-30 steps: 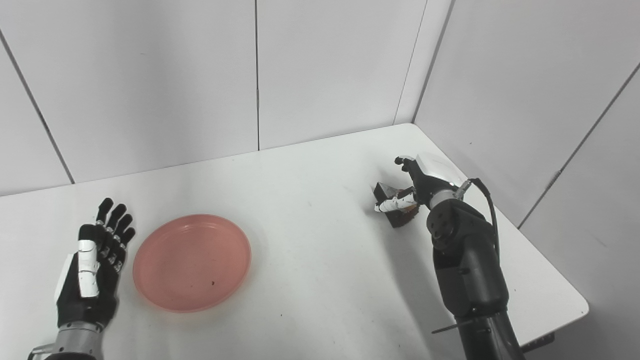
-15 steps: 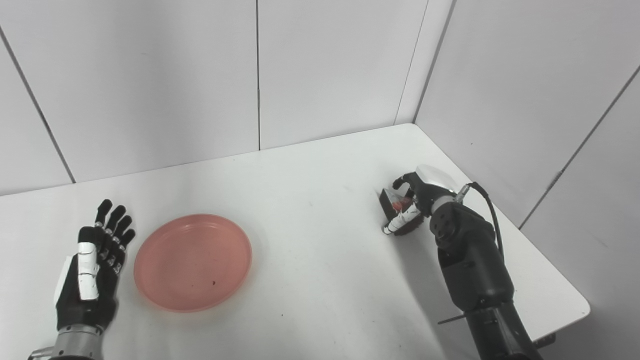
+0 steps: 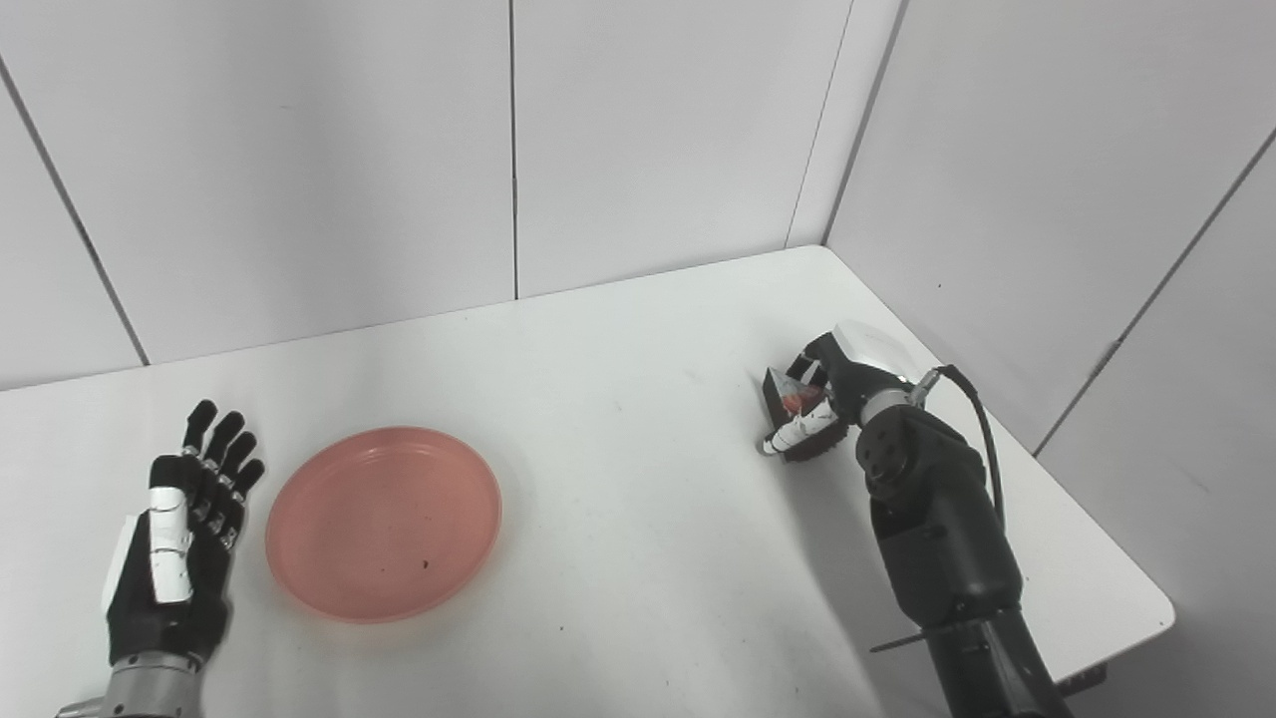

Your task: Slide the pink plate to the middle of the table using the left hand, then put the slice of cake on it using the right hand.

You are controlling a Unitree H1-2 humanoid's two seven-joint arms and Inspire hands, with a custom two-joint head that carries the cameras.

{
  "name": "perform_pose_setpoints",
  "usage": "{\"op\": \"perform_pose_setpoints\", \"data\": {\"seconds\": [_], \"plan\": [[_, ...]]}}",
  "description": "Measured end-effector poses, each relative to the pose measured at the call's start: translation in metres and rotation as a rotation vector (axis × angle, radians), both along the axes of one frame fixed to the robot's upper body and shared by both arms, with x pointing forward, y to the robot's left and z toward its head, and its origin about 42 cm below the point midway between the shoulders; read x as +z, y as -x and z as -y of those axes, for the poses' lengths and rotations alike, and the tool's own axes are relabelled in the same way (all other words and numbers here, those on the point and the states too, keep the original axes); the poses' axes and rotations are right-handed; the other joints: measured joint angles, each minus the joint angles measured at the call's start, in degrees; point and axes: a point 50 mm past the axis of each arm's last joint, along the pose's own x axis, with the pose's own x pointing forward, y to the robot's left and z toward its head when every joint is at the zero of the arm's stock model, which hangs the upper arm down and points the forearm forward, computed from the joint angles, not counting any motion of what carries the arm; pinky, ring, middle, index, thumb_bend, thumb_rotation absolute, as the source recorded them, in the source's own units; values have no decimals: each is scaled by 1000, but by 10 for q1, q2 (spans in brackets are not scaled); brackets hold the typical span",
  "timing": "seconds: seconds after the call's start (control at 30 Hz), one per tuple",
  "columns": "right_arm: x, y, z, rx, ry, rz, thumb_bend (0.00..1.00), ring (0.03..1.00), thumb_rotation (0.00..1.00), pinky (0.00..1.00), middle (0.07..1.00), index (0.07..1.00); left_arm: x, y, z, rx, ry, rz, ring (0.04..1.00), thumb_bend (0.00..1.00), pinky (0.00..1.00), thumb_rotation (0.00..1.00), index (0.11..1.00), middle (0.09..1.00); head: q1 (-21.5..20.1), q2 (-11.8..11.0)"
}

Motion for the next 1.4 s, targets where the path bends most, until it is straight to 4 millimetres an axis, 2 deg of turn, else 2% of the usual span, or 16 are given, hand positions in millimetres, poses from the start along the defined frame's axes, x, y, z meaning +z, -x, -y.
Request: {"op": "perform_pose_setpoints", "data": {"seconds": [0.03,0.07,0.1,0.13,0.17,0.23,0.3,0.33,0.5,0.7,0.9,0.97,1.07,1.17,1.3,1.4], "plan": [[2,0,-1,3,-5,21,523,335,0,311,413,516,0,2,2,4,-1,0,958,721,955,1000,952,951,37,0],[4,0,-1,4,-10,52,525,355,0,323,435,511,0,5,4,6,-10,0,965,725,967,1000,958,956,38,0],[6,1,-1,3,-12,78,526,369,0,326,452,505,-1,7,6,4,-15,-2,973,727,979,1000,964,962,70,2],[8,1,-1,8,-29,102,525,364,0,315,452,505,-1,8,9,-1,-22,-2,978,732,987,1000,968,966,76,2],[10,1,-2,13,-46,129,524,344,0,290,440,510,-1,9,12,-5,-31,-1,982,738,994,1000,971,969,119,3],[15,3,-8,39,-94,190,522,313,0,252,426,513,-1,10,18,-4,-46,-3,987,730,998,1000,979,972,168,4],[21,5,-16,75,-141,251,520,305,0,237,435,512,-2,11,26,0,-51,-8,995,734,1000,1000,987,980,168,4],[22,4,-21,100,-160,279,520,302,0,233,438,512,-2,11,33,-6,-50,-11,997,736,1000,1000,989,982,199,4],[11,2,-55,234,-214,328,513,231,0,164,403,509,-5,8,61,-25,-43,-30,1000,739,1000,1000,1000,1000,252,4],[-2,9,-87,352,-239,343,512,207,0,135,398,505,-4,4,76,-14,-47,-40,1000,752,1000,1000,1000,1000,270,4],[4,16,-114,474,-229,389,514,211,0,136,414,513,-4,2,81,-6,-54,-46,1000,750,1000,1000,1000,1000,282,4],[7,20,-128,520,-239,404,517,250,0,167,443,508,-5,2,82,-1,-58,-47,1000,742,1000,1000,1000,1000,282,4],[8,22,-150,582,-263,404,512,214,0,134,394,499,-4,2,82,10,-54,-50,1000,740,1000,1000,1000,1000,281,4],[5,23,-176,644,-279,388,521,172,0,109,453,482,-4,2,83,12,-55,-48,1000,747,1000,1000,1000,1000,273,5],[-3,12,-197,699,-256,358,524,163,0,101,469,478,-3,2,83,14,-55,-45,1000,742,1000,1000,1000,1000,263,5],[-12,4,-204,717,-241,336,516,214,0,141,404,495,-3,2,83,19,-53,-45,1000,749,1000,1000,1000,1000,251,6]]}}
